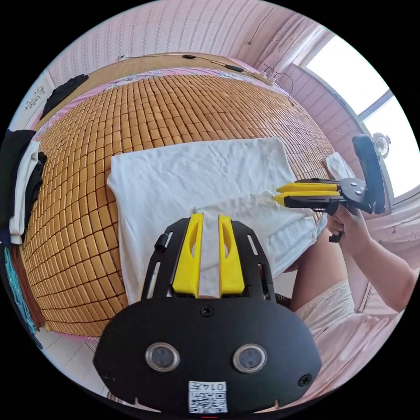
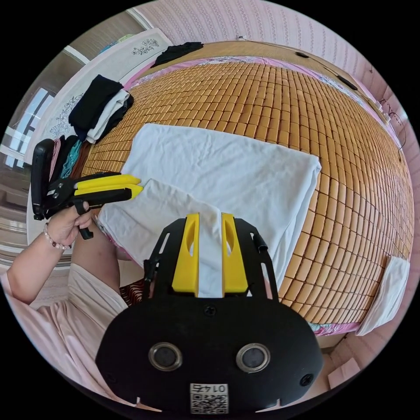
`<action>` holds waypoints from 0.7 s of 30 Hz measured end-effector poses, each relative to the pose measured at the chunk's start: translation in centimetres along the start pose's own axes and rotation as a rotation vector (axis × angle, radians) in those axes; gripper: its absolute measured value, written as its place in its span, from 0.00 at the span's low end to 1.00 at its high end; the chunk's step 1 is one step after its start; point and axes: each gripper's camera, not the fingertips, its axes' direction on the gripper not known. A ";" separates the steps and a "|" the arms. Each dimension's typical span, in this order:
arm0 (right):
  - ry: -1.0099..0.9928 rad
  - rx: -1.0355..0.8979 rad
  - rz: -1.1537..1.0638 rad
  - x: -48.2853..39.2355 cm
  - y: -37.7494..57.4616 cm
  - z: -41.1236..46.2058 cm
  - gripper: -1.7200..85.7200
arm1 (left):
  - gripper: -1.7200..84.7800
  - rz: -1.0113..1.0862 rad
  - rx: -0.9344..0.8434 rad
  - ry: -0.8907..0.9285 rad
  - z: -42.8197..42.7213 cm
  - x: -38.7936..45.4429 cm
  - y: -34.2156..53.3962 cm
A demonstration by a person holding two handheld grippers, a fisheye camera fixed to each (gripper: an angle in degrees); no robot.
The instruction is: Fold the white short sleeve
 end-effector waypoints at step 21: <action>-0.163 -0.140 -0.250 -6.2 12.8 2.6 0.05 | 0.01 0.067 -0.088 0.099 1.2 0.6 14.7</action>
